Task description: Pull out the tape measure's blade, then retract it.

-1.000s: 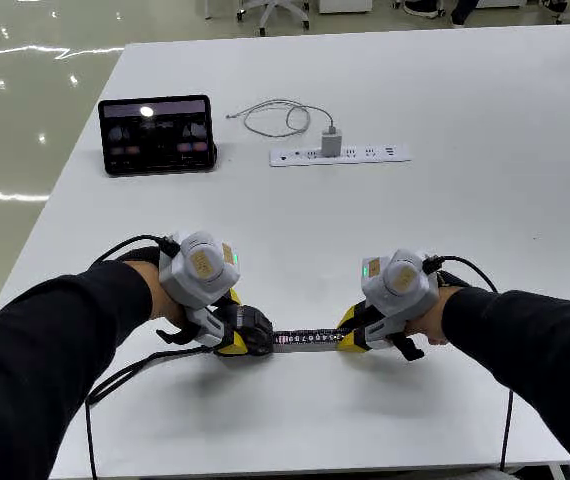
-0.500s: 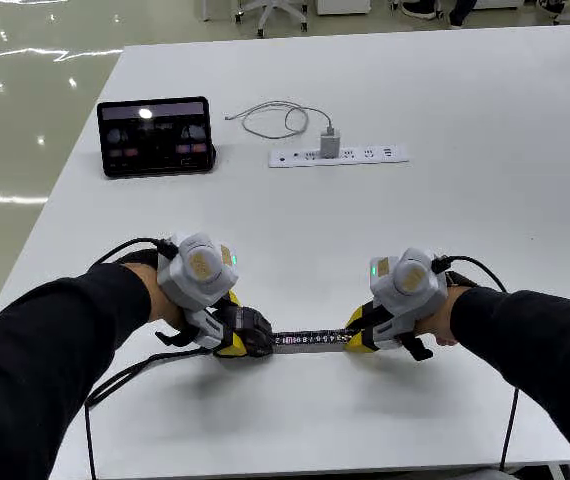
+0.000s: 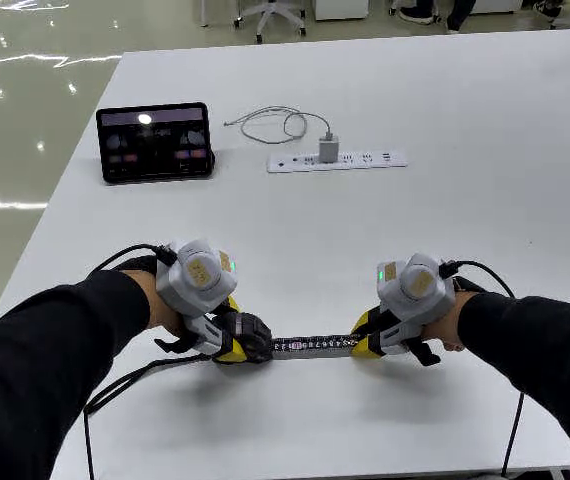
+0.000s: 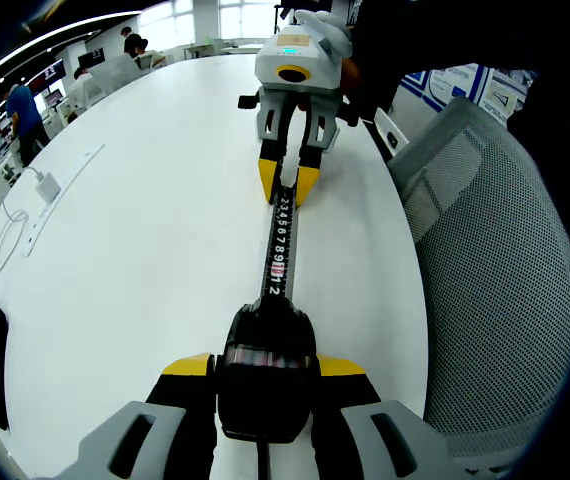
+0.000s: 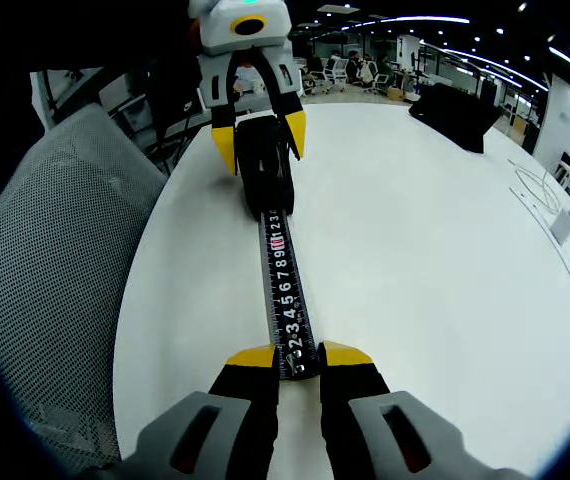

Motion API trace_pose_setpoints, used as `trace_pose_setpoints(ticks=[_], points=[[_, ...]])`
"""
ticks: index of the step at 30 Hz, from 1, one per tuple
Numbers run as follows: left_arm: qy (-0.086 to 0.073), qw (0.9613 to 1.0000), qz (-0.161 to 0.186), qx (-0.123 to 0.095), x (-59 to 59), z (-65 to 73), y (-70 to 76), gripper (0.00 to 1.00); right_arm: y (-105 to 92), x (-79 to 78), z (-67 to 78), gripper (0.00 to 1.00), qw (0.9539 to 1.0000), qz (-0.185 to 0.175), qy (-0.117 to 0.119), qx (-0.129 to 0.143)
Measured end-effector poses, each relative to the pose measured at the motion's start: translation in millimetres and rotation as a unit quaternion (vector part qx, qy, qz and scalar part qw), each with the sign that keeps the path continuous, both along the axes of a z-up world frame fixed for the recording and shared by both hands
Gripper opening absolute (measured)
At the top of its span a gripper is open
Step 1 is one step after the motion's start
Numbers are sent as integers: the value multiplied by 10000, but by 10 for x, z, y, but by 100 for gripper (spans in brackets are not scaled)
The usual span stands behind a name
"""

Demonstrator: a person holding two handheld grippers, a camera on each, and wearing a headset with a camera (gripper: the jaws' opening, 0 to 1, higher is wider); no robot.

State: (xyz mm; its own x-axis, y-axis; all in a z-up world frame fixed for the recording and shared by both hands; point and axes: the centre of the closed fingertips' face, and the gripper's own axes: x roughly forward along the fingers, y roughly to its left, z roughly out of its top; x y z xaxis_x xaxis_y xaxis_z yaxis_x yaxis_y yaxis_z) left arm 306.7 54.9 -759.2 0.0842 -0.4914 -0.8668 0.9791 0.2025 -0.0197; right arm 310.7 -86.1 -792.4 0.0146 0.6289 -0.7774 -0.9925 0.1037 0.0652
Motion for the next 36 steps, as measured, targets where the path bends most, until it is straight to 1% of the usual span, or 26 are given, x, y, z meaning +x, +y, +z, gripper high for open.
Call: trace_pose_setpoints(ticks=[36], points=[[6, 10000, 9, -13, -9, -1, -6, 32, -217, 18, -9, 10, 10000, -84, 1, -36]])
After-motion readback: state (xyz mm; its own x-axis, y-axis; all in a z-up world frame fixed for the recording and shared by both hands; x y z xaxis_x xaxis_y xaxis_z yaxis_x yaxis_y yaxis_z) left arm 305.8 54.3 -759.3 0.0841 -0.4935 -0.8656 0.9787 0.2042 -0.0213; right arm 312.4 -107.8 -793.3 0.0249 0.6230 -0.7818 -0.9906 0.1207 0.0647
